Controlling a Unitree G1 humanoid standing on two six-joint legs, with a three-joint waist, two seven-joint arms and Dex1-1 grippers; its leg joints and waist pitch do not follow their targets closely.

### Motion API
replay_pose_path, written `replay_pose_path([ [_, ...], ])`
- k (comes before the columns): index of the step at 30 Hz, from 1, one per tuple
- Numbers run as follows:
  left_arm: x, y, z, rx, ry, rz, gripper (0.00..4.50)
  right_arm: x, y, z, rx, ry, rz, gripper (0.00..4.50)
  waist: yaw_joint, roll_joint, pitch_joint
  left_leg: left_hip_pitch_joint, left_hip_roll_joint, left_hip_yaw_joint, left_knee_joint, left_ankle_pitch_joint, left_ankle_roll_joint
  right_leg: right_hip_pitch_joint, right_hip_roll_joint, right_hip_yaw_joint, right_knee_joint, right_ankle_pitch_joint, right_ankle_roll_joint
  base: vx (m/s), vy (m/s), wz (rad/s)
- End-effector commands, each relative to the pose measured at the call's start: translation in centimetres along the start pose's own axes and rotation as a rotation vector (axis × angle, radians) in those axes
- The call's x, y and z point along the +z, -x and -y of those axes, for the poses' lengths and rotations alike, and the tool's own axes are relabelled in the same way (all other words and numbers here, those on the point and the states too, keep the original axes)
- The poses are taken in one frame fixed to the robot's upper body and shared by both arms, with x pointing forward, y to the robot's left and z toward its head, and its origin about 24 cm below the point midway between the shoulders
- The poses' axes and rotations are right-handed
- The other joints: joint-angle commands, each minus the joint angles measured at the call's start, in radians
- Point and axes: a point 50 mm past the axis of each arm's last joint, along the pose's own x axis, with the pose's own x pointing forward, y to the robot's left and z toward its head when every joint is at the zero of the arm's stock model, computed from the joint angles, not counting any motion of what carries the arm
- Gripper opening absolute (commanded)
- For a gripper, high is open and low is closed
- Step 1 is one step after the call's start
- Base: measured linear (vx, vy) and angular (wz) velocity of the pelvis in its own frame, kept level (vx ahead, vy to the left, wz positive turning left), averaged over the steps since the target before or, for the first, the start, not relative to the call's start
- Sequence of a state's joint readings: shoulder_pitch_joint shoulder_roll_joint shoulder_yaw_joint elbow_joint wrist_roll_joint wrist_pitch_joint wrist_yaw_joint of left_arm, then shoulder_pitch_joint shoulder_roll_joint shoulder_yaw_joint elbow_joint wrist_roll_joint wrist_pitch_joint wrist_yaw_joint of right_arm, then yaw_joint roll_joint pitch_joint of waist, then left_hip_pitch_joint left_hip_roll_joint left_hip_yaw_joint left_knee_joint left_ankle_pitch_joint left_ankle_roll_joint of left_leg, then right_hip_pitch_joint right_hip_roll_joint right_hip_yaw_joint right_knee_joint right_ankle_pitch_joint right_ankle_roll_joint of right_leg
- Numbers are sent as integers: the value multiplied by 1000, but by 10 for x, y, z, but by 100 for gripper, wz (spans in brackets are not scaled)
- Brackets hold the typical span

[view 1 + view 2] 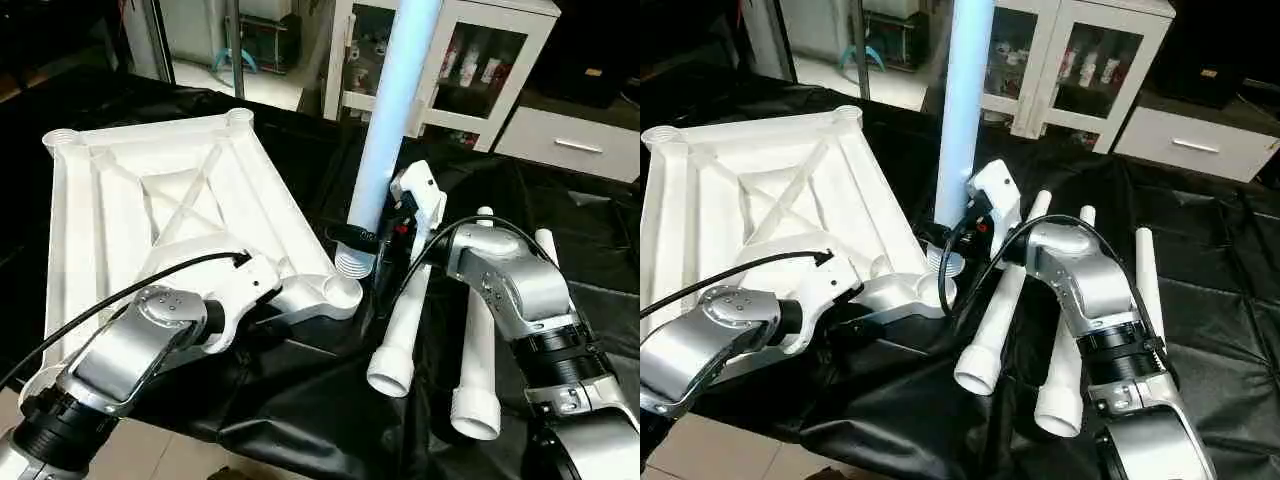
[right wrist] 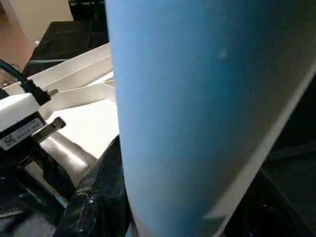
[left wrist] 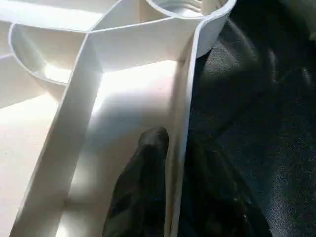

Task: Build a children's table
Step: Insert table leg to table base

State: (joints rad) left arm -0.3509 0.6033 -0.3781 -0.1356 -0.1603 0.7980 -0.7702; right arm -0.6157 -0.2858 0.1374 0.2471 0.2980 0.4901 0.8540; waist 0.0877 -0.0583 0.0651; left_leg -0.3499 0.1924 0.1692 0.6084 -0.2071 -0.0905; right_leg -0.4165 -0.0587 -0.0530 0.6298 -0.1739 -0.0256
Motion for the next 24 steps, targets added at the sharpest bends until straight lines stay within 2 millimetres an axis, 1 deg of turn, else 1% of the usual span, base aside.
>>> replay_pose_path([
  [1, -13, -6, 1, 21, 31, -43, 49, 5, 1, -1, 11, 29, 13, 191, 0, 7, -67, -1, 29, -5, -75, -124, -7, 57, -72, 49, -73, -244, -164, 0, 0, 0],
  [2, -13, -7, 1, 23, 27, -41, 49, 4, 1, -1, 17, 27, 10, 191, 1, 7, -67, 0, 30, -6, -75, -129, -7, 57, -72, 49, -74, -255, -160, 0, 0, 0],
  [3, -13, -8, 1, 22, 23, -35, 45, 0, 3, -1, 40, 21, -16, 191, 2, 4, -66, 0, 30, -6, -76, -135, -4, 56, -72, 48, -77, -272, -154, 0, 0, 0],
  [5, -13, -9, 2, 22, 20, -31, 18, -4, 4, -1, 56, 16, -35, 191, 2, 6, -65, -2, 30, -8, -77, -138, -3, 57, -73, 48, -77, -283, -148, 0, 0, 0],
  [6, -13, -10, 3, 14, 15, -28, 18, -9, 6, 0, 59, 14, -56, 191, 2, 5, -66, 0, 31, -7, -76, -142, -4, 55, -73, 48, -78, -290, -145, 0, 0, 0],
  [8, -13, -11, 4, 12, 19, -20, 3, -12, 7, 2, 53, 1, -66, 191, 2, 5, -66, -1, 31, -8, -77, -147, -4, 55, -73, 48, -79, -296, -146, 0, 0, 0],
  [10, -13, -11, 6, 6, 18, -6, 0, -19, 9, 5, 44, -45, -77, 191, 1, 3, -67, -4, 29, -7, -75, -135, -3, 57, -74, 48, -78, -287, -149, 0, 0, 0],
  [11, -13, -11, 6, 4, 15, -2, 0, -21, 10, 5, 47, -61, -81, 191, 1, 1, -68, -3, 29, -7, -74, -130, -2, 57, -73, 49, -77, -279, -149, 0, 0, 0],
  [12, -13, -10, 8, -11, -1, 0, 0, -22, 11, 5, 52, -67, -86, 191, 1, 0, -68, -4, 29, -7, -74, -122, 3, 58, -73, 48, -76, -270, -152, 0, 0, 0],
  [15, -12, -8, 8, -27, -18, 4, 0, -23, 10, 5, 58, -69, -93, 191, -1, 2, -70, -5, 29, -6, -72, -100, 10, 58, -72, 47, -71, -236, -162, 0, 0, 0],
  [16, -10, -8, 7, -24, -20, 14, 0, -25, 7, 5, 59, -74, -99, 191, -2, -1, -70, -4, 29, -6, -72, -98, 13, 58, -72, 47, -71, -231, -165, 0, 0, 0],
  [17, -10, -8, 6, -22, -21, 20, 0, -27, 6, 6, 58, -77, -101, 191, -2, 0, -70, -5, 29, -5, -72, -98, 14, 57, -73, 47, -71, -231, -168, 0, 0, 0],
  [18, -9, -8, 6, -26, -32, 24, 0, -28, 4, 6, 54, -82, -101, 191, -2, 4, -70, -4, 29, -6, -72, -102, 14, 56, -73, 47, -71, -232, -173, 0, 0, 0],
  [20, -8, -7, 6, -35, -46, 26, 0, -28, -1, 6, 50, -87, -90, 191, -2, 3, -70, -3, 30, -5, -72, -108, 12, 56, -73, 47, -71, -235, -176, 0, 0, 0],
  [22, -7, -6, 7, -44, -51, 27, 0, -25, -9, 6, 48, -98, -59, 191, -3, 5, -69, -3, 30, -7, -74, -118, 6, 56, -75, 46, -71, -245, -181, 0, 0, 0],
  [24, -7, -6, 6, -47, -54, 26, 0, -24, -12, 6, 48, -102, -53, 191, -2, 8, -70, -1, 31, -7, -74, -119, 4, 55, -76, 47, -71, -238, -183, 0, 0, 0],
])
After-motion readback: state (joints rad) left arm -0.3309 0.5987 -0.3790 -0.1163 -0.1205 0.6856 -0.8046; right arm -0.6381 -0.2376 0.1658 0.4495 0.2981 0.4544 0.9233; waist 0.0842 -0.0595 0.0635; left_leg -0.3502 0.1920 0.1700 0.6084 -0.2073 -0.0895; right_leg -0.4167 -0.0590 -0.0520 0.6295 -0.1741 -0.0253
